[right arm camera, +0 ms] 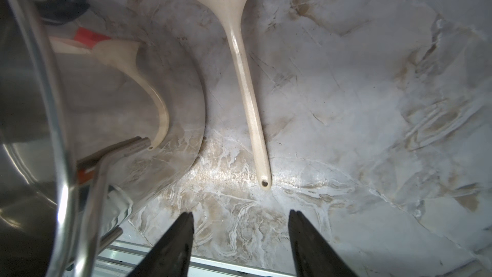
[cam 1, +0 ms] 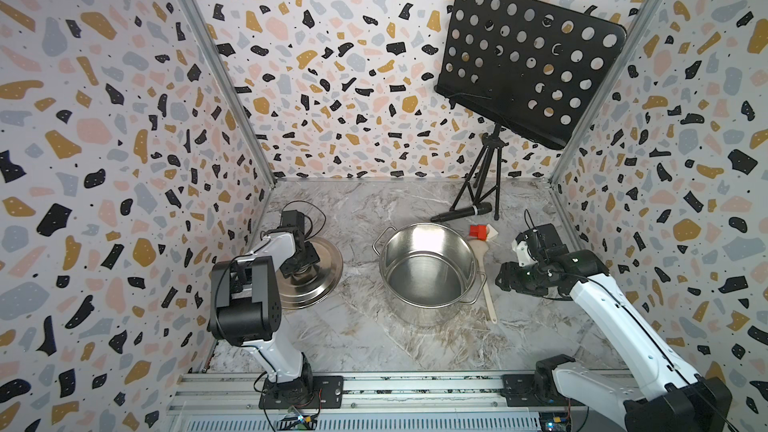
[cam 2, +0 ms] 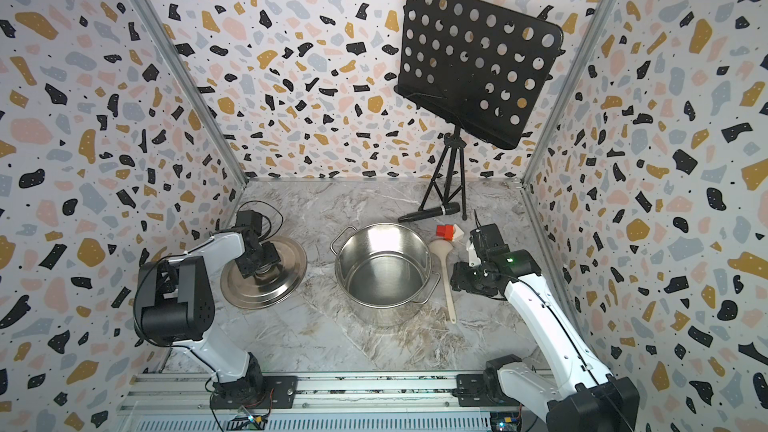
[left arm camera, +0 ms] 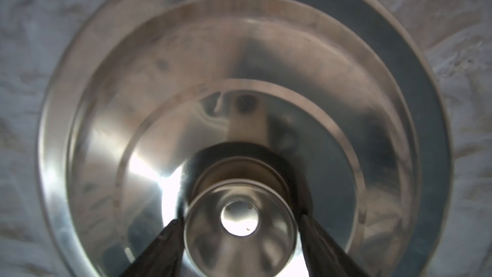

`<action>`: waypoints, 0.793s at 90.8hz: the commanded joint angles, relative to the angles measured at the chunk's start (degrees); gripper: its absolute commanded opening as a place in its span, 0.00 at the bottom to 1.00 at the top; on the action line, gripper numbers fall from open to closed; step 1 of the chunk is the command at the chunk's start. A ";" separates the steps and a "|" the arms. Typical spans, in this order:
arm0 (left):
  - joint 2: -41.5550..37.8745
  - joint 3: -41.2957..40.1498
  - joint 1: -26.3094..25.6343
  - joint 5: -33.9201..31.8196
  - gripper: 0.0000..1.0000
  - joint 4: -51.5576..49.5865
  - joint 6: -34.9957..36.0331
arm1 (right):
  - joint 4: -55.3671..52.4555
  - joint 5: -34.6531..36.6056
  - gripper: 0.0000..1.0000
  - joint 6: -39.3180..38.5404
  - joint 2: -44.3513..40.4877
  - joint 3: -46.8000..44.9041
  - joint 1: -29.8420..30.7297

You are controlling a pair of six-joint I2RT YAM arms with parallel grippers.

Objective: Stir the soup with a spoon
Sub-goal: Place the lid at the center of the board.

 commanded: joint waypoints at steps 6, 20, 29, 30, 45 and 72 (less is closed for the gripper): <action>-1.60 5.06 0.39 1.58 1.00 -7.40 0.21 | 3.56 -1.37 0.64 -2.92 1.85 -2.98 -0.08; -5.10 11.63 0.30 0.27 0.99 -15.76 0.16 | 9.07 -4.00 0.63 -4.80 4.89 -6.09 -0.08; -9.61 13.69 0.32 1.66 1.00 -17.99 0.22 | 15.51 -5.67 0.63 -5.71 6.33 -8.29 -0.08; -10.01 13.85 0.34 2.08 0.99 -18.10 0.19 | 16.27 -5.80 0.63 -5.78 6.45 -8.54 -0.12; -17.33 15.74 -4.70 8.01 0.99 -19.18 -1.02 | 25.18 -5.67 0.62 -7.69 11.28 -10.20 -0.59; -30.42 16.39 -21.59 16.88 1.00 -16.62 0.33 | 31.50 -8.32 0.56 -12.70 20.90 -9.37 -4.18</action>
